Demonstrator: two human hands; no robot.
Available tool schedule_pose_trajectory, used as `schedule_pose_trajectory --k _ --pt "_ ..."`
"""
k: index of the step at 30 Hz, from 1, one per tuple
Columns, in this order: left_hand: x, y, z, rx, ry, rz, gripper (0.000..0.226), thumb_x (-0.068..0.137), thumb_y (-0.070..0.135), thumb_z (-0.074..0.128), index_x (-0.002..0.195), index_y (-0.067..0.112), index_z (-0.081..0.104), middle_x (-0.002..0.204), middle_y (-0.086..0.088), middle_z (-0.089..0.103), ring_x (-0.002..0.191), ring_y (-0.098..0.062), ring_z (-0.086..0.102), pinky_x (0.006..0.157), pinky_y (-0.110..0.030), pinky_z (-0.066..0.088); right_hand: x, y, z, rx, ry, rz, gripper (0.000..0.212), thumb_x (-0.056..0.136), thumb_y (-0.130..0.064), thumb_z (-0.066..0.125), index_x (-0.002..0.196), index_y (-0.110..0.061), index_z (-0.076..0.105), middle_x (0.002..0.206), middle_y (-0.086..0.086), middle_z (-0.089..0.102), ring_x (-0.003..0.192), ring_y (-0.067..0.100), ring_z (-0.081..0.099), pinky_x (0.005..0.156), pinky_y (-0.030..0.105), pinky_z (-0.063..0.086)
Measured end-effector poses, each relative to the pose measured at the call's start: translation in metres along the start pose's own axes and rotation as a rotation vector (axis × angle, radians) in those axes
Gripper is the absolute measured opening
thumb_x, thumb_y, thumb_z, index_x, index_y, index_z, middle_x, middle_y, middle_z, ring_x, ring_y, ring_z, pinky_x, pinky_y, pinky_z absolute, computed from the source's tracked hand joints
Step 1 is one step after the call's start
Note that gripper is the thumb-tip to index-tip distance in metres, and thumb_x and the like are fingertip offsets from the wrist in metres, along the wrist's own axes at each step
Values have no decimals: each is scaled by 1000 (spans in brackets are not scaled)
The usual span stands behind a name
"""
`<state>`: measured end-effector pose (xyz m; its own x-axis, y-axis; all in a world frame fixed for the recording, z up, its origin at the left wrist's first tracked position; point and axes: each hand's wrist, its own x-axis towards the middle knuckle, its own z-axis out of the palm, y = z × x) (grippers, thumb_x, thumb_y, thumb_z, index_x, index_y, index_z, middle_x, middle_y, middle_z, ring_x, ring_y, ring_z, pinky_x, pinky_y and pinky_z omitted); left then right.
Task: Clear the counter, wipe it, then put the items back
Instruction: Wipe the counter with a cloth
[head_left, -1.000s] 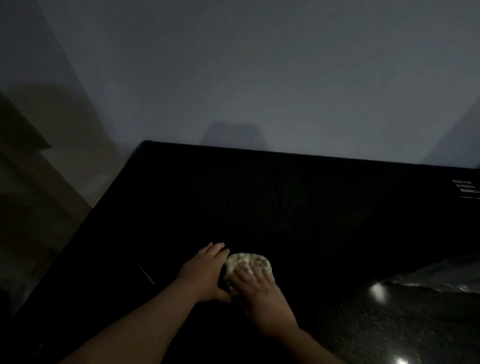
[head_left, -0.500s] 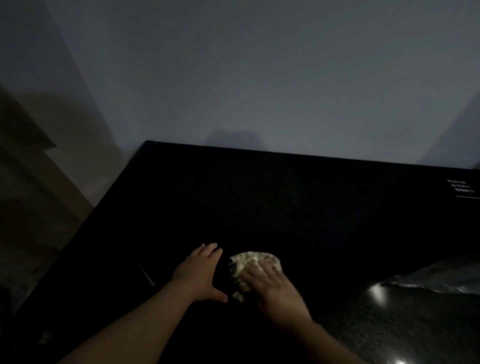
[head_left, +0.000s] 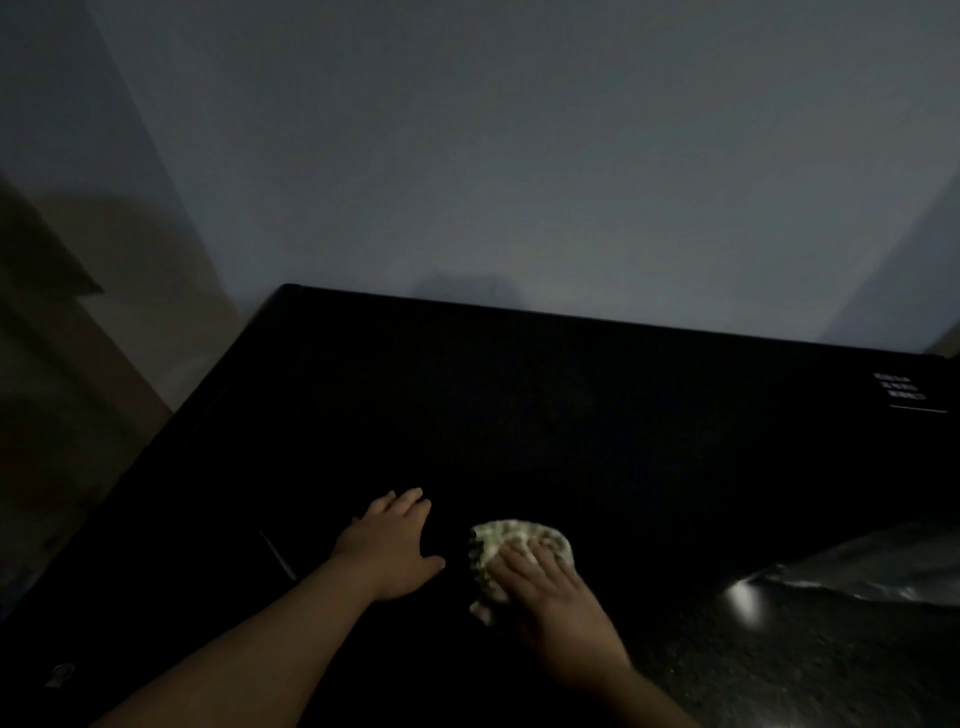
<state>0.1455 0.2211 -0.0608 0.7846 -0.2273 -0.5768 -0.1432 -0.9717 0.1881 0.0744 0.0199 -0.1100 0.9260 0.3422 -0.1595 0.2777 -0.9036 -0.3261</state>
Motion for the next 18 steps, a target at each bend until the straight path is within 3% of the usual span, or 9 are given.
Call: schedule_pose_trajectory --k 3,5,7,8,10,11,13,16,18 --pt "-4 0 3 -17 -29 13 77 93 54 41 152 23 3 159 9 -8 147 -18 -5 119 -45 14 -4 49 -17 103 140 286 75 81 -69 25 146 -32 31 156 0 23 145 19 17 118 27 4" --pt "-8 1 8 -12 -36 19 77 93 53 42 152 23 2 160 8 -9 147 -18 -6 119 -45 14 -5 66 -28 88 165 532 58 95 -50 36 148 -30 26 157 -1 20 146 23 15 119 33 11" --pt "-10 1 11 -2 -36 15 76 94 52 41 152 23 1 159 8 -10 147 -19 -7 119 -45 14 -2 52 -27 93 131 630 55 99 -41 32 150 -27 18 159 0 12 147 25 8 119 38 5" --pt "-10 2 11 0 -32 12 75 95 52 40 152 23 1 159 8 -10 147 -19 -7 119 -46 13 1 36 -22 99 130 613 55 98 -45 28 150 -27 21 159 2 15 146 26 11 118 38 5" --pt "-9 5 10 10 -24 1 73 96 51 38 152 24 1 159 8 -10 147 -19 -7 119 -46 13 -3 4 -8 31 57 391 63 91 -56 18 139 -26 45 148 4 41 137 26 38 115 36 13" --pt "-8 7 10 16 -20 -9 71 96 50 37 152 24 1 159 9 -9 147 -19 -6 119 -46 14 -8 -6 0 -32 3 279 63 87 -58 19 126 -28 59 134 -1 57 123 23 55 110 33 19" --pt "-7 12 10 25 -12 -21 68 97 49 35 152 25 2 159 9 -9 147 -20 -6 119 -46 15 -11 -5 7 -116 -45 168 52 85 -56 28 108 -35 70 114 -12 69 103 16 68 104 30 20" --pt "-4 16 4 38 -36 -4 66 98 48 32 152 26 3 160 9 -8 147 -20 -5 118 -47 16 -8 27 -13 -54 -29 200 71 95 -59 6 117 -27 66 122 0 65 110 23 64 103 32 39" --pt "0 18 -1 60 -43 15 64 98 48 31 152 26 4 160 8 -7 147 -20 -3 118 -48 13 1 51 -29 -28 27 311 83 85 -64 -4 142 -24 41 150 3 37 139 26 34 114 36 23"
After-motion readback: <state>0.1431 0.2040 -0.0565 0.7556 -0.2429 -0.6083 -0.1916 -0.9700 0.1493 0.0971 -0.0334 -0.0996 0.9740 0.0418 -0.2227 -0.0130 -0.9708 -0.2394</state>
